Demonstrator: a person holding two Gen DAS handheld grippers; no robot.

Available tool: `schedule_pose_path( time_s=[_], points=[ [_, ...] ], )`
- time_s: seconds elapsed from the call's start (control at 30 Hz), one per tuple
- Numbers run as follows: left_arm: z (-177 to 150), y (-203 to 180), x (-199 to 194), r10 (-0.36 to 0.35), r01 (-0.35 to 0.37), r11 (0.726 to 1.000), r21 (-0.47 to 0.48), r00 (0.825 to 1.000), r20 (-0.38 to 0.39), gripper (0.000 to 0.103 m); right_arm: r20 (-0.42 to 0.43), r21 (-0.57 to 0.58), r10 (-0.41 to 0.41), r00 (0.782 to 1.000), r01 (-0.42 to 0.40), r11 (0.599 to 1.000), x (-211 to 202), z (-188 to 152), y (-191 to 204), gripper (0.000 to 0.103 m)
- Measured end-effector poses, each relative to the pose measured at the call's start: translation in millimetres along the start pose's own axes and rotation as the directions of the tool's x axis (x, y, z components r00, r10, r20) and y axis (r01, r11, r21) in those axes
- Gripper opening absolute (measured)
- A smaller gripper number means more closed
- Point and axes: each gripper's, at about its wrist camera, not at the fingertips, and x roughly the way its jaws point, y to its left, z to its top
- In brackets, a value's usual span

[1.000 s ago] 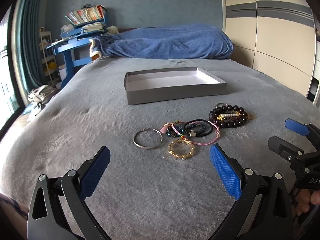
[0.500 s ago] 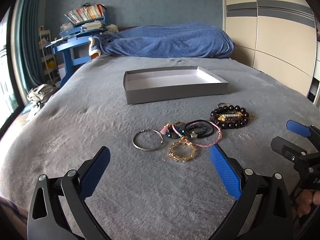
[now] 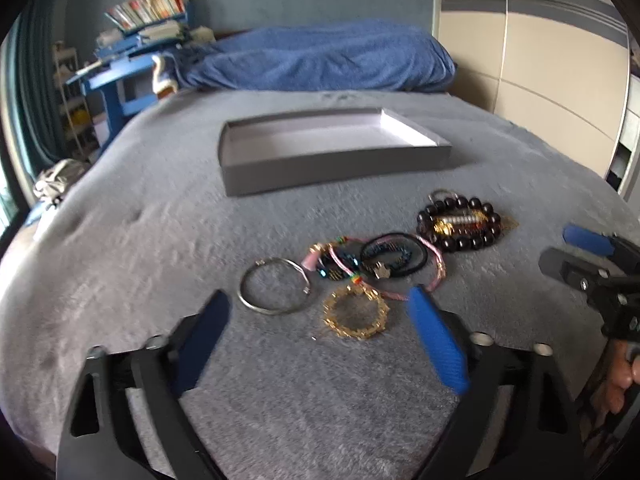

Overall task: Organize jewelry
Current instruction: 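Grasp the gold beaded bracelet with the left tool while the right tool grasps the black bead bracelet, then lift both bracelets and carry them over the grey tray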

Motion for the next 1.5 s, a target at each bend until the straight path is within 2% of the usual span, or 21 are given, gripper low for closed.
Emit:
schedule_pose_path(
  time_s=[0.07, 0.13, 0.3, 0.43, 0.67, 0.87, 1.03, 1.13, 1.2, 1.27, 1.5],
  points=[
    [-2, -5, 4, -0.033, 0.034, 0.999, 0.024, 0.999, -0.029, 0.07, -0.005, 0.003, -0.003, 1.0, 0.003, 1.0, 3, 3, -2, 0.087],
    [-5, -9, 9, -0.053, 0.055, 0.998, 0.043, 0.997, -0.055, 0.063, -0.014, 0.007, -0.001, 1.0, 0.001, 1.0, 7, 5, -3, 0.087],
    [-6, -12, 22, -0.047, 0.053, 0.997, 0.06, 0.994, -0.099, 0.061, -0.031, 0.004, 0.005, 1.0, -0.005, 1.0, 16, 10, -7, 0.087],
    [-7, -17, 26, -0.064, 0.073, 0.994, 0.082, 0.992, -0.107, 0.042, -0.05, 0.026, 0.011, 0.999, -0.01, 1.0, 25, 16, -14, 0.078],
    [-6, -9, 18, -0.088, 0.092, 0.995, 0.043, 0.993, -0.075, 0.042, -0.072, 0.059, 0.043, 0.996, -0.039, 0.997, 39, 32, -24, 0.054],
    [-2, -3, 8, -0.089, 0.09, 0.996, 0.016, 0.995, -0.047, 0.042, -0.122, 0.094, 0.065, 0.99, -0.053, 0.994, 56, 36, -29, 0.047],
    [5, -1, -2, -0.087, 0.087, 0.996, 0.007, 0.996, -0.027, 0.042, -0.154, 0.105, 0.05, 0.987, -0.034, 0.994, 71, 45, -31, 0.041],
    [8, 1, -6, -0.076, 0.076, 0.997, 0.0, 0.997, -0.019, 0.042, -0.181, 0.108, 0.047, 0.982, -0.028, 0.994, 81, 48, -32, 0.029],
    [10, 3, -10, -0.07, 0.07, 0.998, -0.004, 0.997, -0.013, 0.042, -0.212, 0.11, 0.049, 0.976, -0.026, 0.994, 89, 48, -32, 0.026],
    [13, 3, -14, -0.063, 0.063, 0.998, -0.004, 0.998, -0.003, 0.042, -0.221, 0.113, 0.042, 0.974, -0.017, 0.993, 91, 48, -33, 0.017],
    [29, 7, -35, -0.072, 0.073, 0.997, -0.036, 0.997, 0.028, 0.042, -0.169, 0.095, 0.066, 0.983, -0.05, 0.994, 66, 61, -21, 0.014]
  ],
)
